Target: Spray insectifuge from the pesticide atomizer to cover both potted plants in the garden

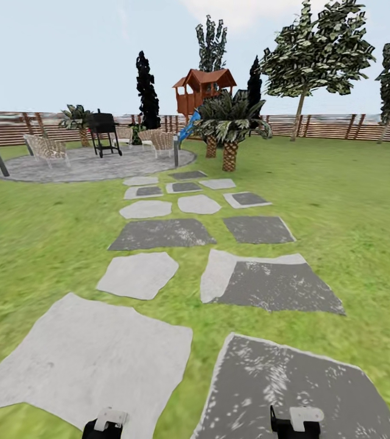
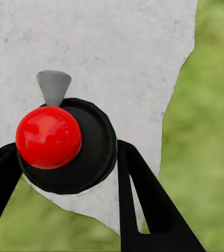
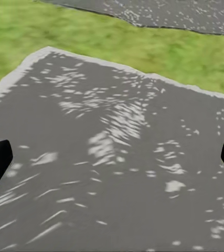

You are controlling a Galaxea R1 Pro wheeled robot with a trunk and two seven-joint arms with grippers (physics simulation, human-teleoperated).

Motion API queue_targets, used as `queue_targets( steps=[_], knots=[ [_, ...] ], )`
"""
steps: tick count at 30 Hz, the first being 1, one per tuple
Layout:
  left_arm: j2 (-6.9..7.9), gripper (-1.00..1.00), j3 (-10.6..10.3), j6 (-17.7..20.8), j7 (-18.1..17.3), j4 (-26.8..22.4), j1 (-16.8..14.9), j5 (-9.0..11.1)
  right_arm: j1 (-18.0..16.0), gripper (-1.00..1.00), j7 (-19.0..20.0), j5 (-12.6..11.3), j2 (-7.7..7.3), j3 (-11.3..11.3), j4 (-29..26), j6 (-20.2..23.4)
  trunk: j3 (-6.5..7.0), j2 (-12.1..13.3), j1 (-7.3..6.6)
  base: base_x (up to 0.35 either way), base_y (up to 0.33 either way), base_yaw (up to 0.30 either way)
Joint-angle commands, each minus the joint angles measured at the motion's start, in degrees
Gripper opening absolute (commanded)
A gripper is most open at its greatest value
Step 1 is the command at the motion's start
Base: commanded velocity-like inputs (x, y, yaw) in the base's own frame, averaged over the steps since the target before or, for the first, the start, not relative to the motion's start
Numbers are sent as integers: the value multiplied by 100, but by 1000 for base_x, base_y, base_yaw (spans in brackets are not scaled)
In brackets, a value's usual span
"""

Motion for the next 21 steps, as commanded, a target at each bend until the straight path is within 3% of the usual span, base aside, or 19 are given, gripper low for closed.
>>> queue_targets(
  steps=[1, 9, 21],
  knots=[
    [2, -100, -31, -18, -18, 4, -4, 37, -3, 100, -50, 4, 0, 48, 5, -4, -5, -2, 2, 340, 0, 0],
    [2, -100, -26, -22, -18, 4, -1, 37, -3, 100, -65, 4, 0, 48, 4, -4, -5, -2, 2, 340, 0, 14],
    [2, -100, -27, -26, -18, 4, 0, 37, -3, 100, -66, 13, 0, 48, 7, -4, -5, -2, 2, 340, 0, 139]
  ],
)
